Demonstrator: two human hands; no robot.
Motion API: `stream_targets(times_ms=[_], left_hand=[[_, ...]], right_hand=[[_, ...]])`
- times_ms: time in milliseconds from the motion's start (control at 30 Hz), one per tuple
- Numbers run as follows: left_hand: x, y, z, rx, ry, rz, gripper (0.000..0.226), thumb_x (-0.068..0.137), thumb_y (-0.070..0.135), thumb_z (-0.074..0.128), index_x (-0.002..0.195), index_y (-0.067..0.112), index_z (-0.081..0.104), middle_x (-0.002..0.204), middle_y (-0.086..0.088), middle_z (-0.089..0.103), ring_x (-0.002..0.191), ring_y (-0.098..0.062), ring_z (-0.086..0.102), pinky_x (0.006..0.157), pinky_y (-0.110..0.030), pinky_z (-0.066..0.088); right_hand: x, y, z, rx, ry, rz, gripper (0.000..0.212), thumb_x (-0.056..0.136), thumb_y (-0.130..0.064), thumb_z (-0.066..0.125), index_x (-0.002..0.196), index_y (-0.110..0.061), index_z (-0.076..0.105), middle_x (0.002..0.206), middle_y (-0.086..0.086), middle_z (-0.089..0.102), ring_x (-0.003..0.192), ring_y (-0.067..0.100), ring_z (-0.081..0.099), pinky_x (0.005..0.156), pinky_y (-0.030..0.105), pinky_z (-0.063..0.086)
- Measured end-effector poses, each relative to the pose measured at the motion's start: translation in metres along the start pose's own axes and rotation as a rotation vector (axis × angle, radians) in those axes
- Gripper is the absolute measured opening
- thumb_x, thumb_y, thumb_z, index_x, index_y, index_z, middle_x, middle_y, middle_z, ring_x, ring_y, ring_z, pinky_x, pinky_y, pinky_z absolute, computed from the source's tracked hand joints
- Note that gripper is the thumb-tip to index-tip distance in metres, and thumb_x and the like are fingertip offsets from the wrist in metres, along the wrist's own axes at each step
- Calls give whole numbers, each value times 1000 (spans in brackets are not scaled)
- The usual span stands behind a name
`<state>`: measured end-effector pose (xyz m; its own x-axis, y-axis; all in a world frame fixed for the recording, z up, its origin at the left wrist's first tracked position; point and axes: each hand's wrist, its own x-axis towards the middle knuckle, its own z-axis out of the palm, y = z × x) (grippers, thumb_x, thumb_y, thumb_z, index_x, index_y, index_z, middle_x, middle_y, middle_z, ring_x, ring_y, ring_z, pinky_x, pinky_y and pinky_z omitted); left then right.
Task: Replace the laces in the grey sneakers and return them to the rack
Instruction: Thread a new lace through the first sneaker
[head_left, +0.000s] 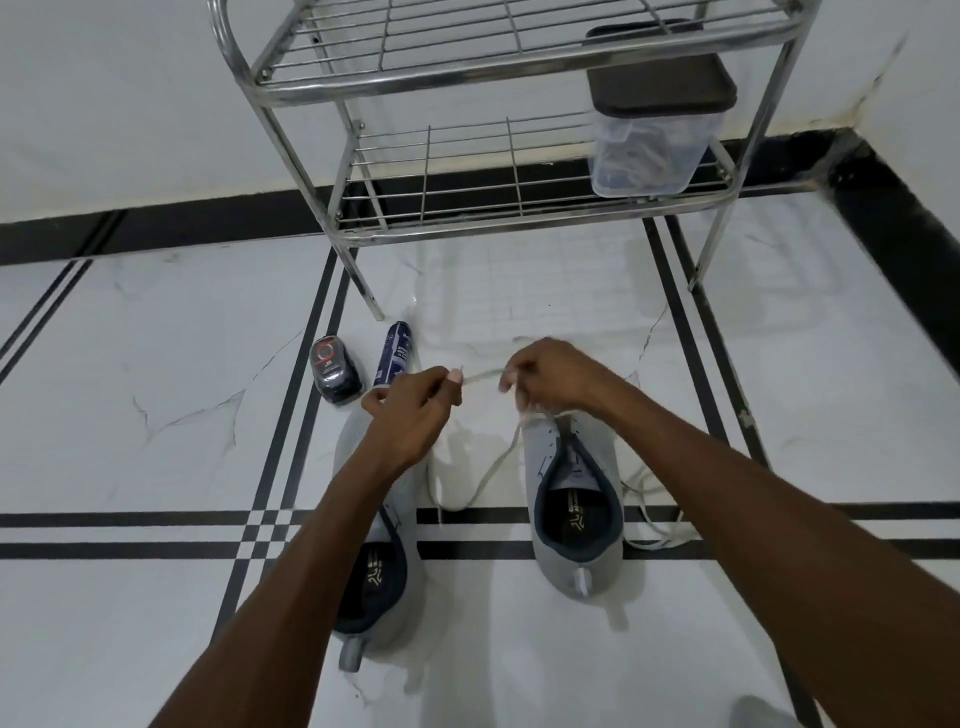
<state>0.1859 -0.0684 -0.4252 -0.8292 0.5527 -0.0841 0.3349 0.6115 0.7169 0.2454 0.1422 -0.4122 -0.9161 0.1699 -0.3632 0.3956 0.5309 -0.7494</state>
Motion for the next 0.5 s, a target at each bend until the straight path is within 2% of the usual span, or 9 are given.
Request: stream_targets(times_ms=[67, 100, 133, 167, 233, 267, 367, 433, 500], left_hand=[[-2, -2, 0, -14, 18, -11, 44, 94, 62, 30, 74, 35, 58, 70, -5, 63, 75, -10, 58, 98, -59, 39], [-4, -2, 1, -12, 23, -16, 43, 94, 61, 30, 74, 34, 58, 68, -3, 61, 74, -9, 57, 98, -59, 38], [-5, -2, 3, -6, 22, -25, 44, 95, 59, 31, 72, 31, 58, 66, 0, 59, 74, -8, 56, 99, -58, 37], [-7, 1, 4, 4, 16, -34, 45, 95, 57, 32, 71, 28, 57, 65, 2, 57, 73, -7, 55, 99, -56, 36], [-10, 6, 7, 19, 10, -27, 46, 97, 55, 32, 70, 27, 57, 63, 4, 54, 71, -8, 54, 99, -56, 36], [-11, 7, 7, 32, 12, -26, 46, 97, 55, 32, 71, 27, 58, 63, 4, 54, 72, -8, 55, 99, -56, 35], [-11, 4, 3, 40, 38, -53, 45, 99, 53, 34, 73, 26, 59, 73, -1, 64, 80, -8, 60, 105, -56, 35], [-10, 2, 1, 22, 78, -47, 45, 97, 55, 34, 73, 27, 60, 74, 1, 68, 80, -8, 61, 102, -59, 39], [-9, 3, 1, 50, 93, -32, 44, 95, 57, 37, 71, 29, 61, 67, 12, 65, 75, -4, 60, 97, -60, 43]], right_hand=[[3, 8, -14, 58, 269, 49, 45, 92, -2, 62, 137, -9, 59, 109, 9, 73, 103, 21, 67, 96, 31, 52], [0, 7, -15, 56, 249, 19, 61, 93, -7, 65, 150, -14, 44, 113, 9, 73, 104, 19, 67, 97, 29, 51], [-6, 2, -11, 24, 130, -28, 73, 93, -15, 69, 156, -23, 33, 109, 5, 74, 94, 13, 69, 91, 28, 53], [-10, -3, -1, -32, -21, -82, 71, 94, -21, 70, 155, -29, 34, 102, 0, 76, 80, 7, 70, 81, 25, 56], [-17, -9, 17, -128, -232, -135, 36, 99, -24, 63, 134, -29, 58, 87, -4, 76, 62, 4, 66, 65, 21, 52], [-14, -8, 20, -129, -218, -150, 21, 100, -20, 58, 118, -24, 67, 81, -4, 75, 63, 7, 65, 63, 21, 49], [4, 5, 11, -65, 163, -50, 25, 98, -7, 52, 101, -17, 75, 86, -8, 69, 82, 15, 67, 73, 28, 54], [7, 11, 4, -43, 276, -48, 24, 99, -10, 54, 110, -17, 74, 101, 2, 74, 97, 21, 69, 86, 33, 56], [1, 7, 9, 1, 151, -98, 36, 99, -17, 60, 134, -24, 62, 103, 7, 75, 97, 17, 70, 84, 28, 56]])
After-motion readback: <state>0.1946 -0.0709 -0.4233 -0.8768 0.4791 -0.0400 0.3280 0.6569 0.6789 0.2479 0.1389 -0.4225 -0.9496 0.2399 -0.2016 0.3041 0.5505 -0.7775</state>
